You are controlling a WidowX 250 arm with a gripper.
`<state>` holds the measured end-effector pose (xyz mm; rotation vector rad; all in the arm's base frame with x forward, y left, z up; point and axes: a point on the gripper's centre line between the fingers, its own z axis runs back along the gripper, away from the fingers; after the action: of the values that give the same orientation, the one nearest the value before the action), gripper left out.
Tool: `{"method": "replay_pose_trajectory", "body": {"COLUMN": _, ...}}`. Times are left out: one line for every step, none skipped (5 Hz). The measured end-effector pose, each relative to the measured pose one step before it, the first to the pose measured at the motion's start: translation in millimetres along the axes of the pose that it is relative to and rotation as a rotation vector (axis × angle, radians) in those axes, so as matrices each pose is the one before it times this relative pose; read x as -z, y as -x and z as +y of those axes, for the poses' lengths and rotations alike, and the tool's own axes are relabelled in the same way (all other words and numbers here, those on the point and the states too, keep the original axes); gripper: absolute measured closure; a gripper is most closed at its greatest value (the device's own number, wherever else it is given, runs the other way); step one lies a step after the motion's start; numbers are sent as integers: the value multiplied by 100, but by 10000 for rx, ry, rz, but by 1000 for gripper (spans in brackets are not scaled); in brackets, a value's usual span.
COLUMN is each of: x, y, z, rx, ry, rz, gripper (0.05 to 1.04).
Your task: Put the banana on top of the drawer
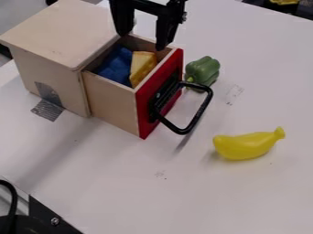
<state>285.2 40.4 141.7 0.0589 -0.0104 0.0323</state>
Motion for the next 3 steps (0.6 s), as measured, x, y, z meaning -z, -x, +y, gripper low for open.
{"method": "replay_pose_trajectory", "body": {"x": 934, "y": 300, "z": -101, "rx": -15, "ry": 41, "rz": 350, "gripper": 83}}
{"method": "replay_pose_trajectory", "body": {"x": 1252, "y": 872, "z": -3169, "rx": 789, "ry": 162, "rz": 267, "gripper": 83}}
{"method": "replay_pose_trajectory", "body": {"x": 632, "y": 881, "z": -3452, "rx": 962, "ry": -62, "rz": -77, "gripper": 83}}
